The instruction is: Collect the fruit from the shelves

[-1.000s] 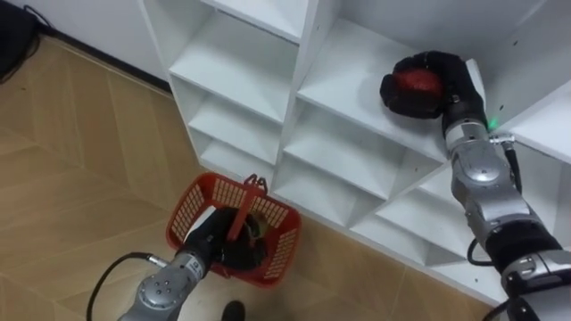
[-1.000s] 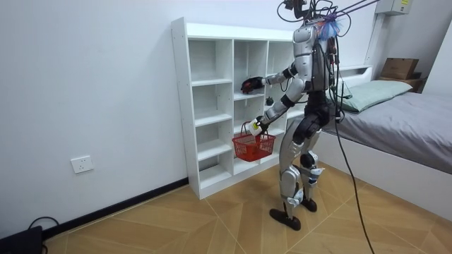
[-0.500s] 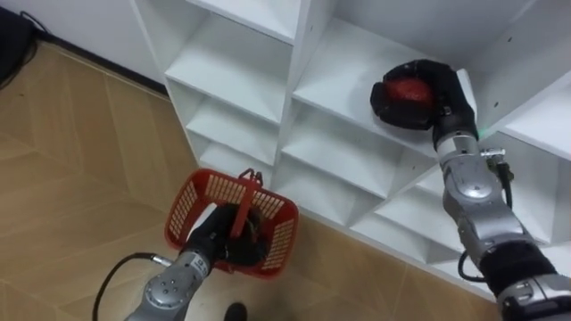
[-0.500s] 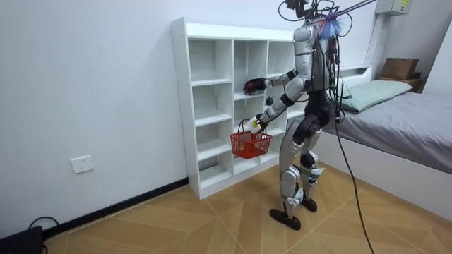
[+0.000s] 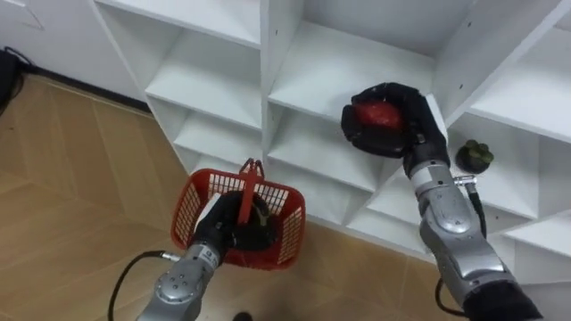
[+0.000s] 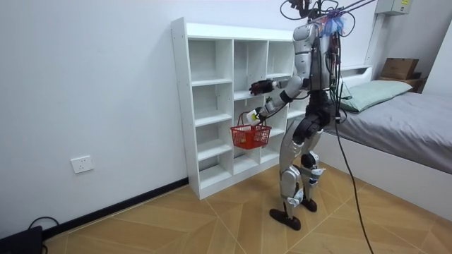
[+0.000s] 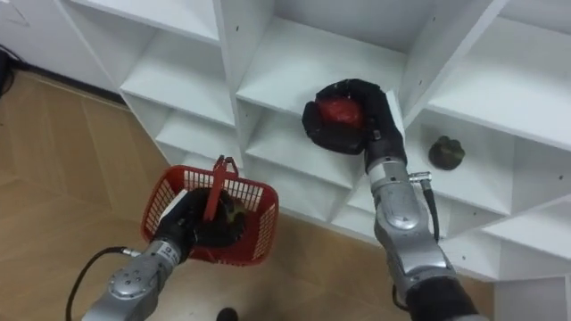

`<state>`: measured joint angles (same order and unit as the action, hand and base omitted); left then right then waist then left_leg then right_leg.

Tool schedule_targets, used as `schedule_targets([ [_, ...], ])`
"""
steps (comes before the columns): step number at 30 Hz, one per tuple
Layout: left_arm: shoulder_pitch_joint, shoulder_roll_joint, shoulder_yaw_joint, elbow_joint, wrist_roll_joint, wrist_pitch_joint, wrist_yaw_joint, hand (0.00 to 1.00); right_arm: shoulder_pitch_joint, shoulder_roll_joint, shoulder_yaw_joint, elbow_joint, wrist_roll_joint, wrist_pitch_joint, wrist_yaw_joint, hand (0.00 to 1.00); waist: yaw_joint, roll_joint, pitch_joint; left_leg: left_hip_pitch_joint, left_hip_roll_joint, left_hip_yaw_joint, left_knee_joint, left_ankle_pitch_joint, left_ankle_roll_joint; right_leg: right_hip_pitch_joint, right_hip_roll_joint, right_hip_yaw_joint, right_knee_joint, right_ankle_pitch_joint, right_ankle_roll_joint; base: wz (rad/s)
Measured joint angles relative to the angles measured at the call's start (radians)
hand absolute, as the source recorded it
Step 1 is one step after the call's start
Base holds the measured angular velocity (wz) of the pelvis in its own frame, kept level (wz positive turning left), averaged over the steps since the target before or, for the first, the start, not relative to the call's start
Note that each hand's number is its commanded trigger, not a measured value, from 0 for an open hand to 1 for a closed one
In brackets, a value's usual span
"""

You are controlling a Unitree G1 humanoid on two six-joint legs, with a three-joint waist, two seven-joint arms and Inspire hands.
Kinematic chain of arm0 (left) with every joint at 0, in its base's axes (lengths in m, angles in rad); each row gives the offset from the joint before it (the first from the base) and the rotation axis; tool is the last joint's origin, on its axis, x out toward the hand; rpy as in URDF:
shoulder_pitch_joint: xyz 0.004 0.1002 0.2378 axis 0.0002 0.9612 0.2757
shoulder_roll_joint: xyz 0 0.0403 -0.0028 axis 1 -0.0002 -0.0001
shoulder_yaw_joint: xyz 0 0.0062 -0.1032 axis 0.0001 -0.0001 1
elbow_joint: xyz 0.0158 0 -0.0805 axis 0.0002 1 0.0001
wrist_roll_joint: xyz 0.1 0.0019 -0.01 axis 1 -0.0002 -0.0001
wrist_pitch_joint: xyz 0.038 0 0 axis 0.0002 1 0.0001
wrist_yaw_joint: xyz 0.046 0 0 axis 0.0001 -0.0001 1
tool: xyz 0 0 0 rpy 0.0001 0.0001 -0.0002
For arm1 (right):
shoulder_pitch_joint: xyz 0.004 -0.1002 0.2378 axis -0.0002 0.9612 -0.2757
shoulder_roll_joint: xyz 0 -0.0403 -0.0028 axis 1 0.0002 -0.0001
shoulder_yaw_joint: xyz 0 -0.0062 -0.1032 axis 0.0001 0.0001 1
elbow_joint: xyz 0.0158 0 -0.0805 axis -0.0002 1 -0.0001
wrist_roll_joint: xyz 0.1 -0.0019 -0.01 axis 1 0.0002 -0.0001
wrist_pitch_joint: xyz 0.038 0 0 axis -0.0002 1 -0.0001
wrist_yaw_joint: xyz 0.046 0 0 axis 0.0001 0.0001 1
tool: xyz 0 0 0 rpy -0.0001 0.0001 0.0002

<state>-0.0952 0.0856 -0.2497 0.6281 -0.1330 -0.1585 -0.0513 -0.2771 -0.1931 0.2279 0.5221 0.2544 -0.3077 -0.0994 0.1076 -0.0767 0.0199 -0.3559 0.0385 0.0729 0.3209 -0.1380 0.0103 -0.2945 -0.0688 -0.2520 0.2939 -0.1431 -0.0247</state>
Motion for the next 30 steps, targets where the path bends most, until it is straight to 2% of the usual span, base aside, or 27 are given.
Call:
schedule_targets([
  [3,0.0,-0.012,0.002,0.0,-0.033,-0.015,0.002,1.0,0.032,0.022,0.006,-0.039,0.012,-0.007,0.044,1.0,-0.02,0.005,0.0013,-0.001,0.0,0.006,-0.001,0.0,0.0,-0.003,-0.001,0.002,-0.001,0.0,0.0,-0.04],
  [5,-0.001,-0.022,-0.001,0.0,-0.045,-0.026,0.001,1.0,0.059,0.029,0.018,-0.049,0.012,0.01,0.072,1.0,-0.026,0.011,0.0041,-0.006,0.0,0.006,-0.002,0.0,0.0,-0.009,-0.001,0.002,-0.001,0.0,0.001,0.0],
  [7,-0.001,-0.025,-0.014,-0.001,-0.086,-0.034,-0.001,1.0,0.085,0.031,0.033,-0.05,0.012,0.024,0.091,1.0,-0.023,0.015,0.0033,-0.015,0.0,0.008,-0.004,0.0,0.0,-0.023,-0.001,0.005,0.001,0.0,0.001,-0.02],
  [9,-0.001,-0.026,-0.029,-0.001,-0.123,-0.037,0.0,1.0,0.106,0.033,0.049,-0.05,0.015,0.039,0.102,1.0,-0.023,0.023,0.0077,-0.019,0.0,0.01,-0.004,0.0,0.0,-0.029,-0.001,0.008,0.003,0.0,0.0,-0.07],
  [12,0.003,-0.025,-0.043,-0.015,-0.163,-0.038,-0.001,1.0,0.114,0.038,0.067,-0.046,0.015,0.049,0.12,1.0,-0.022,0.028,0.0073,-0.022,0.001,0.032,-0.013,0.0,0.0,-0.053,-0.002,0.03,0.015,0.0,0.001,-0.2],
  [17,0.005,-0.03,-0.049,-0.043,-0.171,-0.041,-0.025,1.0,0.115,0.043,0.065,-0.051,0.015,0.049,0.125,1.0,-0.041,0.03,0.0064,-0.028,0.001,0.034,-0.013,0.0,0.0,-0.059,-0.002,0.033,0.015,-0.001,0.001,-0.01],
  [22,0.005,-0.03,-0.048,-0.054,-0.194,-0.041,-0.042,1.0,0.144,0.044,0.066,-0.097,0.014,0.049,0.125,1.0,-0.045,0.032,0.0053,-0.034,0.003,0.037,-0.007,0.0,0.0,-0.064,0.001,0.038,0.017,0.0,0.001,-0.01],
  [30,0.011,-0.031,-0.08,-0.091,-0.358,-0.041,-0.088,1.0,0.161,0.046,0.073,-0.102,0.011,0.049,0.148,1.0,-0.046,0.044,0.001,-0.041,0.005,0.038,0.007,0.0,0.001,-0.074,0.003,0.049,0.03,0.001,0.0,0.0],
])
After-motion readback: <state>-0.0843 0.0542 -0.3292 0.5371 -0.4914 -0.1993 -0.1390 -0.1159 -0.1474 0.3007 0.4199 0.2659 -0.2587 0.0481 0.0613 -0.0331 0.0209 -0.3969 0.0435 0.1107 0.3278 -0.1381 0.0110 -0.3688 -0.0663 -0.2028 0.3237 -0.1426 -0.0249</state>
